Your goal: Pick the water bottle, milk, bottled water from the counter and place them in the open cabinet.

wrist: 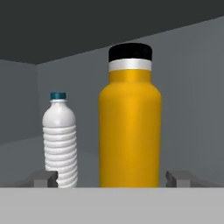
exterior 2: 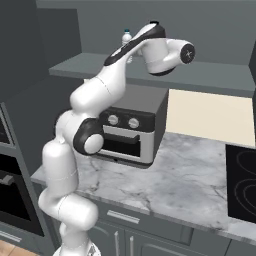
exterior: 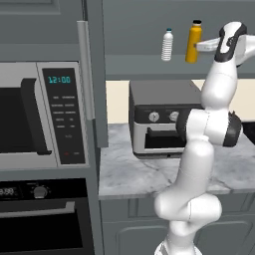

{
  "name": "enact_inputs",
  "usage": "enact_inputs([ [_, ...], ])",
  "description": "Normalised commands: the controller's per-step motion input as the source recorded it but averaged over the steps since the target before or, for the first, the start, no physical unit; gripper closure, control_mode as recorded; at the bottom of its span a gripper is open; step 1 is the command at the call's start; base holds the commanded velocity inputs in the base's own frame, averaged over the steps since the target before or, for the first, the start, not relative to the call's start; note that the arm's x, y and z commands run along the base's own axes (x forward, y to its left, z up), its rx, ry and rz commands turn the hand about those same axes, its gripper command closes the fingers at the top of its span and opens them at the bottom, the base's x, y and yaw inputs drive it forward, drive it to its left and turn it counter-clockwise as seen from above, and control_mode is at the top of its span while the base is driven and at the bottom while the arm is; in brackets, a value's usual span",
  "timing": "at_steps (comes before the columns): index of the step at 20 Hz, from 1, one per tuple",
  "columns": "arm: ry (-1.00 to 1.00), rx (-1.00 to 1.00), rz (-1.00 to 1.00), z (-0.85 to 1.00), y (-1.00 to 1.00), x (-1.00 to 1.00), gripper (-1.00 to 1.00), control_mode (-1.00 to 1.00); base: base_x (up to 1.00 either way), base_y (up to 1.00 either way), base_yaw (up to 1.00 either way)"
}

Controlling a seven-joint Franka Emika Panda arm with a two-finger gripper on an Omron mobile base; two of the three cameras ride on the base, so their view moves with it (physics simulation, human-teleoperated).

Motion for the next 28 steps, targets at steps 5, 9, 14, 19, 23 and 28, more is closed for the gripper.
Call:
enact_inputs([
  [5,0.00,-0.01,0.00,0.00,0.05,-0.65,-1.00,-1.00,0.00,0.00,0.00],
  [9,0.00,-0.01,0.00,0.00,0.24,-0.74,-1.00,-1.00,0.00,0.00,0.00],
  [14,-0.01,-0.02,0.00,0.00,0.46,-0.72,-1.00,-1.00,0.00,0.00,0.00],
  [19,0.00,-0.02,0.00,0.00,0.49,-0.73,-1.00,-1.00,0.00,0.00,0.00],
  [23,0.00,-0.04,-0.01,0.00,0.33,-0.82,-1.00,-1.00,0.00,0.00,0.00],
  [28,0.00,-0.07,-0.05,-0.03,0.06,-0.98,-1.00,-1.00,0.00,0.00,0.00],
])
